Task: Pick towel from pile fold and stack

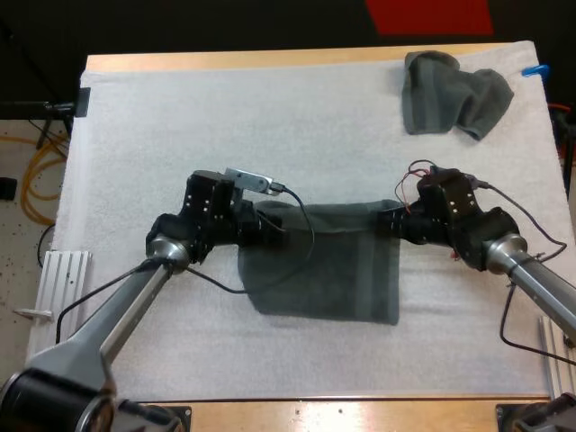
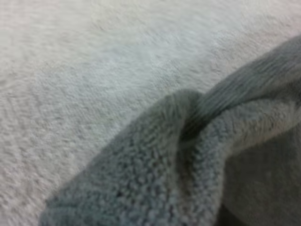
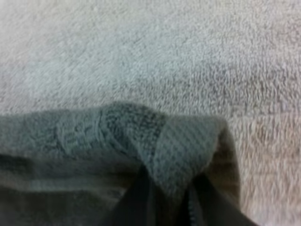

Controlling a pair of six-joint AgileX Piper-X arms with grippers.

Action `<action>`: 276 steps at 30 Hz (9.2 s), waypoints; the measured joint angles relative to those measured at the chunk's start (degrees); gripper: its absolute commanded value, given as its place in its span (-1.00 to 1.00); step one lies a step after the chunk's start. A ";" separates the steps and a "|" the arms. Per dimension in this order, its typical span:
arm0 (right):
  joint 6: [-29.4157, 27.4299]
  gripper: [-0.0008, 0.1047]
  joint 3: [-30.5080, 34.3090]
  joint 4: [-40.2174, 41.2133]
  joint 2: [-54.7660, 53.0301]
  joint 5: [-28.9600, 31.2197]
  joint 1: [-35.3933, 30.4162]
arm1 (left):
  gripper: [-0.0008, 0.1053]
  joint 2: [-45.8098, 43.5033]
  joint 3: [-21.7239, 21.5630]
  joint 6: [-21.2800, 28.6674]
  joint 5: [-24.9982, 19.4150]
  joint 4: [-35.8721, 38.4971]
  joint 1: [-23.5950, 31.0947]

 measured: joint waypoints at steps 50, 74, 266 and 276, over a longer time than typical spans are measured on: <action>-14.58 -0.99 -9.89 21.32 -10.83 -2.81 11.98 | 0.27 -41.16 -7.29 12.33 3.19 37.38 4.50; -19.74 -0.99 -39.61 36.39 31.10 -5.22 11.98 | 0.27 -41.16 -7.29 12.33 4.79 38.19 4.50; 4.96 -0.99 18.02 7.74 -11.67 -4.15 0.10 | 0.26 -2.84 9.03 -0.12 10.96 12.66 -11.58; 4.96 -0.99 18.02 7.74 -11.67 -4.15 0.10 | -0.13 -2.84 9.03 -0.71 8.12 12.66 -11.58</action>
